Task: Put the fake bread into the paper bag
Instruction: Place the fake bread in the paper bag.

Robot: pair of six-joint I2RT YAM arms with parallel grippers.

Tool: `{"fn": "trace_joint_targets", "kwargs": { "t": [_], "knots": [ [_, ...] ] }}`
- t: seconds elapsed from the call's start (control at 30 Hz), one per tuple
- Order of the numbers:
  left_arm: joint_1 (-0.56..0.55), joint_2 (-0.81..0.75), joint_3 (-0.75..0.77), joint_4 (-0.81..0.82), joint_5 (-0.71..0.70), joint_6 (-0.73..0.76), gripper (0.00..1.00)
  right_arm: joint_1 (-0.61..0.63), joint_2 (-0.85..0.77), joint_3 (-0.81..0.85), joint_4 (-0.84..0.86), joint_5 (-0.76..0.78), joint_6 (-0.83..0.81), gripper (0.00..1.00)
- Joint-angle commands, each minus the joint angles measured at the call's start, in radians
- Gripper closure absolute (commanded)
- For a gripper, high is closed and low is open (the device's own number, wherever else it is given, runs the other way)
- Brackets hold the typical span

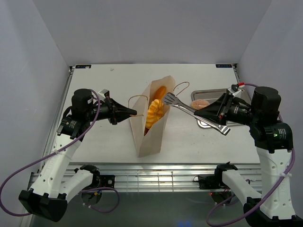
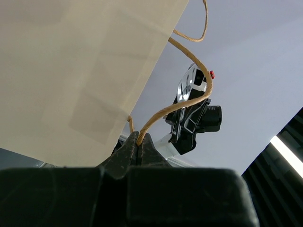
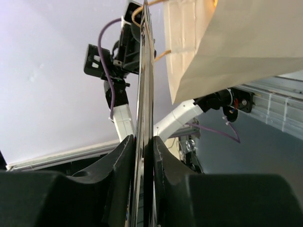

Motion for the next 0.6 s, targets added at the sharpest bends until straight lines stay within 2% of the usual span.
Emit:
{"fn": "trace_joint_targets", "kwargs": {
  "t": [0.0, 0.07, 0.13, 0.27, 0.33, 0.43, 0.47, 0.53, 0.57],
  "knots": [
    [0.000, -0.013, 0.015, 0.005, 0.012, 0.010, 1.00, 0.001, -0.011, -0.033, 0.238, 0.004, 0.098, 0.75],
    [0.000, -0.014, 0.015, 0.005, 0.012, 0.010, 1.00, 0.001, 0.011, -0.030, 0.344, 0.042, 0.118, 0.78],
    [0.000, -0.014, 0.013, 0.005, 0.015, 0.010, 1.00, 0.001, 0.077, 0.040, 0.407, 0.088, 0.108, 0.78],
    [0.000, -0.014, 0.015, 0.005, 0.020, 0.012, 1.00, -0.011, 0.193, 0.134, 0.421, 0.170, 0.080, 0.80],
    [0.000, -0.018, 0.015, 0.005, 0.023, 0.012, 1.00, -0.025, 0.212, 0.128, 0.450, 0.202, 0.094, 0.80],
    [0.000, -0.013, 0.016, 0.006, 0.033, 0.013, 1.00, -0.100, 0.235, 0.089, 0.540, 0.199, 0.125, 0.81],
    [0.000, -0.011, 0.016, 0.006, 0.038, 0.016, 1.00, -0.176, 0.246, 0.085, 0.563, 0.198, 0.125, 0.82],
    [0.000, -0.004, 0.019, 0.008, 0.050, 0.021, 1.00, -0.250, 0.253, 0.071, 0.576, 0.173, 0.102, 0.82],
    [0.000, -0.001, 0.021, 0.010, 0.052, 0.026, 1.00, -0.342, 0.255, 0.056, 0.576, 0.156, 0.091, 0.82]
  ]
}}
